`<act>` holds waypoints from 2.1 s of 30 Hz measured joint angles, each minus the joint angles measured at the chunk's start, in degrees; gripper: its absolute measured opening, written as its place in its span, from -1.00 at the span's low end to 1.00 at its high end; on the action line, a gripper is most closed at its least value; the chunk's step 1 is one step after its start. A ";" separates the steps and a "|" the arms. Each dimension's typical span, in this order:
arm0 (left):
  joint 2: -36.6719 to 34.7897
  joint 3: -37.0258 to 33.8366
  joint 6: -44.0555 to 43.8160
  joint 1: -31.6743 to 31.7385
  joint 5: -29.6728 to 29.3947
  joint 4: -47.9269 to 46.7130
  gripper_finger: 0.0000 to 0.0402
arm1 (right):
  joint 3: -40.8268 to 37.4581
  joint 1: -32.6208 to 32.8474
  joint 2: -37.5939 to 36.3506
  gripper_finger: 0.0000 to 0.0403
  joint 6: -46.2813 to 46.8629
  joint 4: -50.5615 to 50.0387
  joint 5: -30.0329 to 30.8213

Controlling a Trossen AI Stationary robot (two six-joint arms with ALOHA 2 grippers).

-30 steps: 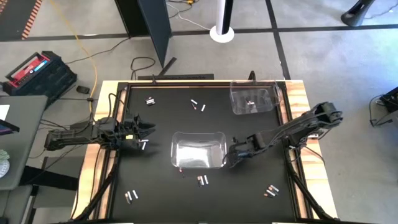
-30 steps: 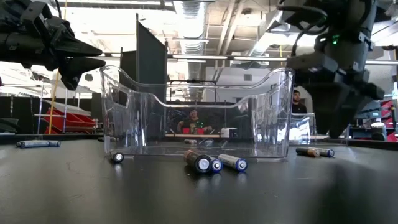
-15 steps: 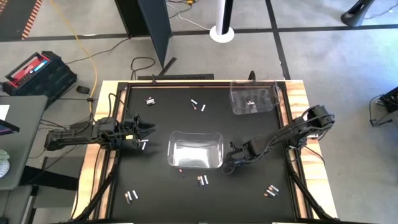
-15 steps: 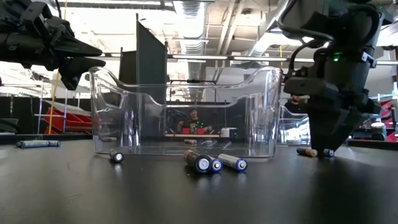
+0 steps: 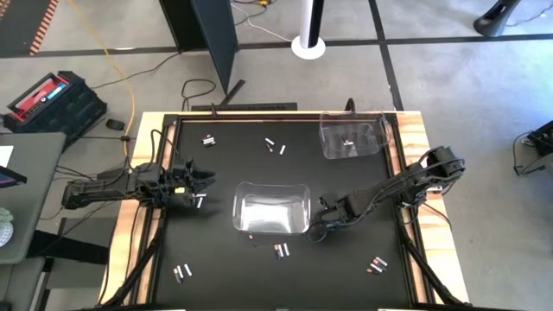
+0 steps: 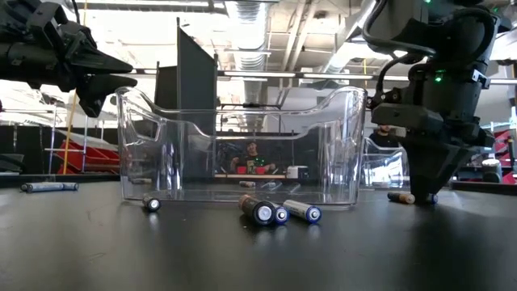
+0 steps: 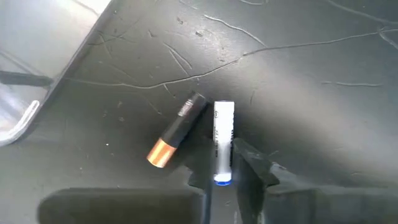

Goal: Sort batteries
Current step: Put the white battery into the bottom transparent bin

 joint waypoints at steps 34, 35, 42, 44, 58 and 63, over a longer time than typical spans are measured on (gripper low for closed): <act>0.00 0.00 0.02 0.00 -0.24 -0.02 -0.34 | 3.02 -2.04 -25.18 -0.80 -1.98 -15.11 1.34; 0.00 0.00 0.02 0.00 -0.24 -0.02 -0.34 | 4.52 -2.41 -25.42 -0.80 -3.14 -16.31 2.29; 0.00 0.00 0.02 0.00 -0.24 -0.02 -0.34 | 18.64 -7.72 -22.40 -0.80 -18.06 -17.60 5.92; 0.00 0.00 0.02 0.00 -0.24 0.00 -0.34 | 23.22 -9.72 -19.93 -0.80 -23.49 -16.82 5.90; 0.00 0.00 0.02 0.02 -0.24 0.00 -0.34 | 56.84 -15.14 11.80 -0.80 -51.77 -21.47 -2.06; 0.00 -0.02 0.02 0.01 -0.24 0.00 -0.34 | 62.29 -15.17 21.32 -0.80 -55.16 -26.99 -4.82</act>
